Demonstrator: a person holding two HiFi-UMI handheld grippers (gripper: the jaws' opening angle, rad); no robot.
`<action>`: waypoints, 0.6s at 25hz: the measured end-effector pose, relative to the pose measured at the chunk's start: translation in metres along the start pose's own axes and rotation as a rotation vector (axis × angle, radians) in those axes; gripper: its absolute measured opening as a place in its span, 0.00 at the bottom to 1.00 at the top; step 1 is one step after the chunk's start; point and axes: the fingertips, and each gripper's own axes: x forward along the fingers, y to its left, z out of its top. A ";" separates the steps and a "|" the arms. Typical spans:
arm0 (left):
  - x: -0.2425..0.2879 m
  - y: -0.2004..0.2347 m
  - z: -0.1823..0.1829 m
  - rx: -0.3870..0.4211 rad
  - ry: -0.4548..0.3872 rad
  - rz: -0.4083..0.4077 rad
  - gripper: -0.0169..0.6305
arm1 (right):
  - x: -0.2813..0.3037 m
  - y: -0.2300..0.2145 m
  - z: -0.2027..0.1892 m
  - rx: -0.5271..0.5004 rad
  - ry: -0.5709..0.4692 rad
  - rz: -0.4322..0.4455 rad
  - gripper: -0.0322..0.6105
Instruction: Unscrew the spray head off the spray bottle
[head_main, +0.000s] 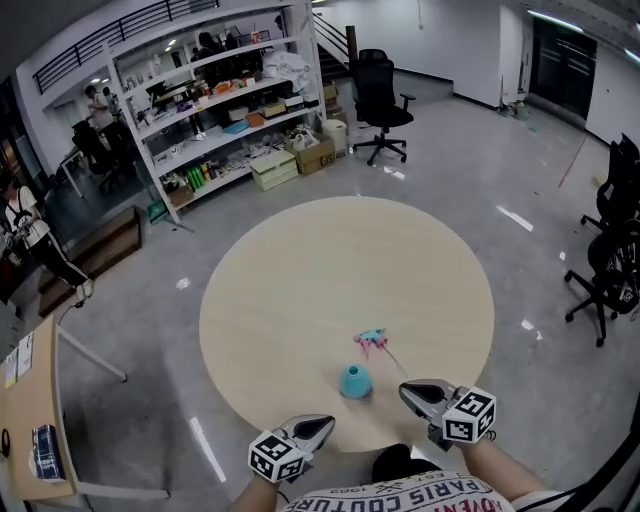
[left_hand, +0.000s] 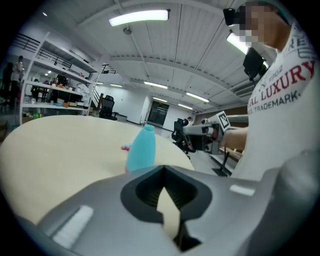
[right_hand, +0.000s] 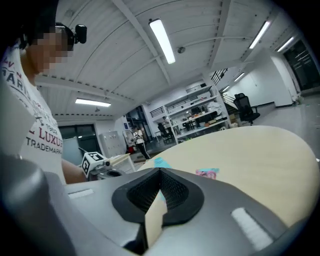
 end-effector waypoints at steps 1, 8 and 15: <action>-0.003 -0.013 0.006 -0.008 -0.019 -0.016 0.03 | -0.007 0.016 -0.003 -0.010 0.009 0.032 0.05; -0.029 -0.090 0.031 0.003 -0.075 -0.065 0.03 | -0.053 0.100 -0.010 -0.058 -0.006 0.142 0.05; -0.040 -0.192 -0.014 0.018 -0.049 -0.071 0.03 | -0.125 0.162 -0.057 -0.088 -0.007 0.146 0.05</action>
